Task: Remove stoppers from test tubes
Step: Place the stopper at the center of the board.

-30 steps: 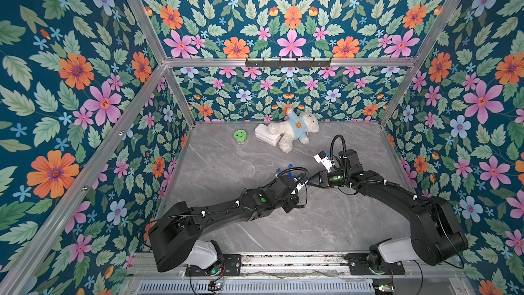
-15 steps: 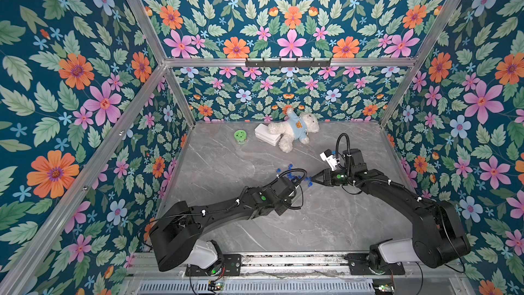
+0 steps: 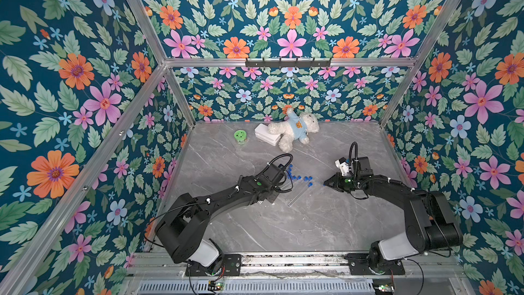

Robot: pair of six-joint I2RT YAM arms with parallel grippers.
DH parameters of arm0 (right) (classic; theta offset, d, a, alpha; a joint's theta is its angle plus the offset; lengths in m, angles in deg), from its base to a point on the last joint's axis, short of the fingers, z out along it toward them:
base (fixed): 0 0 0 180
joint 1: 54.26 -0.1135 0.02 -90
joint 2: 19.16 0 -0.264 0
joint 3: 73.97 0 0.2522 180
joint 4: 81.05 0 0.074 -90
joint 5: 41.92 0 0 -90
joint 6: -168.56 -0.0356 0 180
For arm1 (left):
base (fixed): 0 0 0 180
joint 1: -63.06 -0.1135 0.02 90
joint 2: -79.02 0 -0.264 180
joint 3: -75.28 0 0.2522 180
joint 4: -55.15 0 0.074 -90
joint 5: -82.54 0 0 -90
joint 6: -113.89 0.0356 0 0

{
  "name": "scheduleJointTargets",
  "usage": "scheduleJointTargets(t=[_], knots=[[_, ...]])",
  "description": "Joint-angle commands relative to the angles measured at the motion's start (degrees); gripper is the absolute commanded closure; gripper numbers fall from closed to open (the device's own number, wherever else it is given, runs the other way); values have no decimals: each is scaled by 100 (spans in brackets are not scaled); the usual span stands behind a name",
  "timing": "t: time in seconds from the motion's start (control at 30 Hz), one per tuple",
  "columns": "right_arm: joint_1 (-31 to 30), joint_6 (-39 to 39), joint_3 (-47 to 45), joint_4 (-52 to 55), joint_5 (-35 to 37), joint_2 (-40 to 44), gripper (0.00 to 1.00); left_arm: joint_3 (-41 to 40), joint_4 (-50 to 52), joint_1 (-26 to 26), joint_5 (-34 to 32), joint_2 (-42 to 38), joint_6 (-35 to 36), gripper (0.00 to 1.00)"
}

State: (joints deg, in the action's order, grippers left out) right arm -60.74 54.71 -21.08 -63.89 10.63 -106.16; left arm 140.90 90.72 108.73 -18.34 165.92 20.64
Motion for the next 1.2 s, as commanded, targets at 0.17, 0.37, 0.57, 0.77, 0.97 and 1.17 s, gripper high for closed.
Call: scheduleJointTargets(t=[0.17, 0.37, 0.57, 0.77, 0.97, 1.17], knots=[[135, -80, 90, 9, 131, -336, 89, 88, 338, -613, -134, 246, -355, 100], [135, -92, 94, -4, 212, -597, 83, 97, 427, -931, -256, 280, -439, 100], [138, -139, 136, 35, 351, -627, 71, 110, 421, -1091, -328, 357, -483, 100], [137, -155, 122, 73, 496, -608, 62, 93, 413, -1241, -339, 368, -528, 100], [121, -147, 48, 81, 642, -349, 54, 140, 377, -1458, -175, 378, -510, 100], [-526, 262, 216, 395, 1304, 273, 39, 244, 369, -1712, -43, 517, -498, 100]])
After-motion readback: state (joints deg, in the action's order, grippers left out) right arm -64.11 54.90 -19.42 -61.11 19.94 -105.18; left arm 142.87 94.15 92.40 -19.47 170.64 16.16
